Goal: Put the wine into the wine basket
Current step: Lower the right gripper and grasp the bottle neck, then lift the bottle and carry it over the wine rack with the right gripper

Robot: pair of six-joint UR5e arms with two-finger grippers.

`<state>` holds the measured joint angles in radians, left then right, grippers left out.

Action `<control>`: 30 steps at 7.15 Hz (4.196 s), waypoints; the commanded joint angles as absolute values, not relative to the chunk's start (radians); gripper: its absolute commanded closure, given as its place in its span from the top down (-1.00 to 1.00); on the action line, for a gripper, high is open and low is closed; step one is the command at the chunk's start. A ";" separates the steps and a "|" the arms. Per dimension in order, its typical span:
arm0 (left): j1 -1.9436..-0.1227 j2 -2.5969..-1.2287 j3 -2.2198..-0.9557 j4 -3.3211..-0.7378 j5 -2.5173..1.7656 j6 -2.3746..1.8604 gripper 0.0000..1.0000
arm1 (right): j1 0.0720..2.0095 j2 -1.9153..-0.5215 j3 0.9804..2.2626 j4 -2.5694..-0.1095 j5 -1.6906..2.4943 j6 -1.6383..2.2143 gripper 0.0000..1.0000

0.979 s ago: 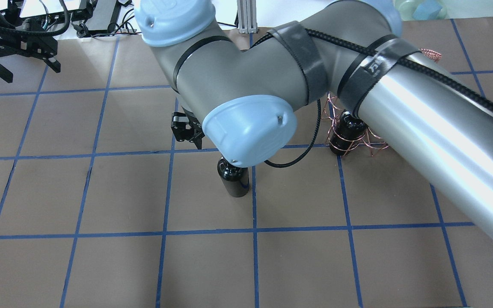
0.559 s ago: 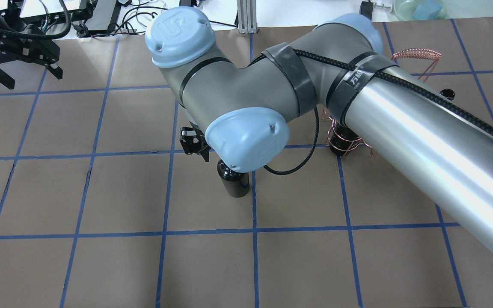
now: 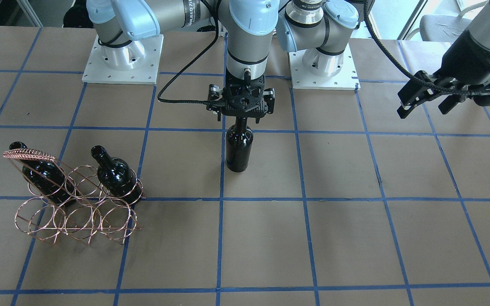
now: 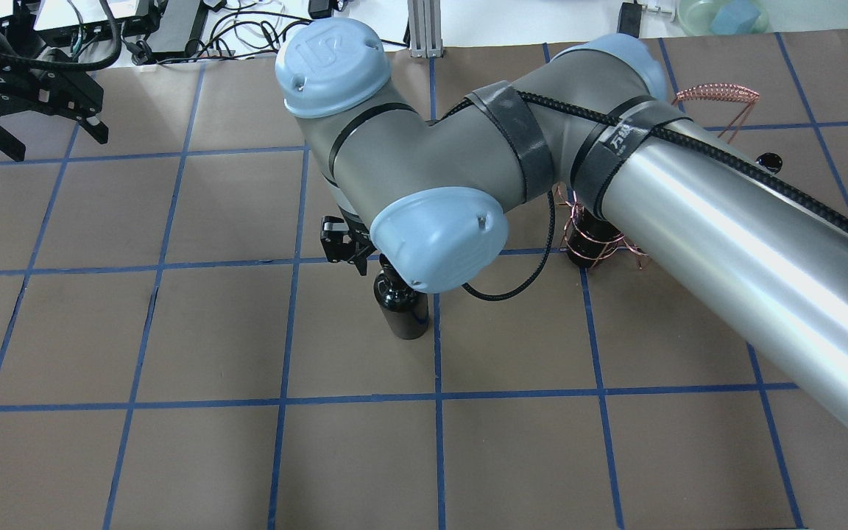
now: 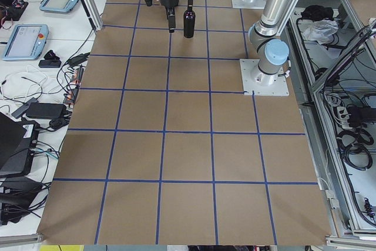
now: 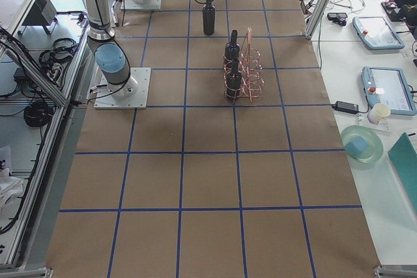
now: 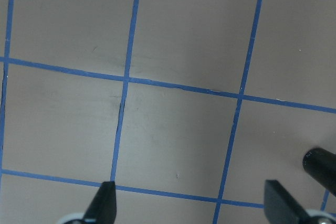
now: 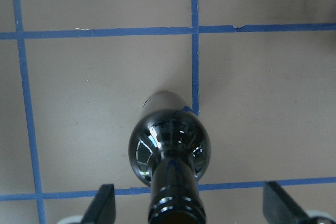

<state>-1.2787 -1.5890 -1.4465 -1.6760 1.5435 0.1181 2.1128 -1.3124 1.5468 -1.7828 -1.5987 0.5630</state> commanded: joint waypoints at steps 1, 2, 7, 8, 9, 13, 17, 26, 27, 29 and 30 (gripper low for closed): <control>-1.273 -1.588 -1.447 -1.692 1.545 0.118 1.00 | 2.112 -1.307 1.566 -1.810 -1.597 0.564 0.98; -1.273 -1.588 -1.445 -1.697 1.546 0.118 1.00 | 2.112 -1.307 1.569 -1.819 -1.598 0.561 0.85; -1.270 -1.585 -1.445 -1.715 1.560 0.118 1.00 | 2.114 -1.307 1.571 -1.835 -1.597 0.560 -0.34; -1.270 -1.585 -1.445 -1.717 1.560 0.118 1.00 | 2.114 -1.307 1.571 -1.827 -1.597 0.560 -0.78; -1.269 -1.585 -1.445 -1.717 1.560 0.118 1.00 | 2.114 -1.308 1.571 -1.835 -1.597 0.558 -0.80; -1.269 -1.586 -1.447 -1.715 1.560 0.118 1.00 | 2.070 -1.398 1.546 -1.800 -1.568 0.519 -1.00; -1.281 -1.592 -1.447 -1.710 1.555 0.115 1.00 | 1.725 -1.678 1.508 -1.463 -1.653 0.052 -1.00; -1.454 -1.594 -1.443 -1.687 1.552 0.041 1.00 | 1.342 -1.530 1.413 -1.486 -1.537 -0.285 -1.00; -1.466 -1.594 -1.443 -1.669 1.545 0.041 1.00 | 1.342 -1.511 1.414 -1.505 -1.552 -0.285 -1.00; -1.483 -1.585 -1.445 -1.667 1.549 0.041 1.00 | 1.365 -1.490 1.425 -1.543 -1.552 -0.249 -1.00; -1.486 -1.583 -1.447 -1.667 1.551 0.051 1.00 | 1.390 -1.486 1.433 -1.552 -1.552 -0.233 -1.00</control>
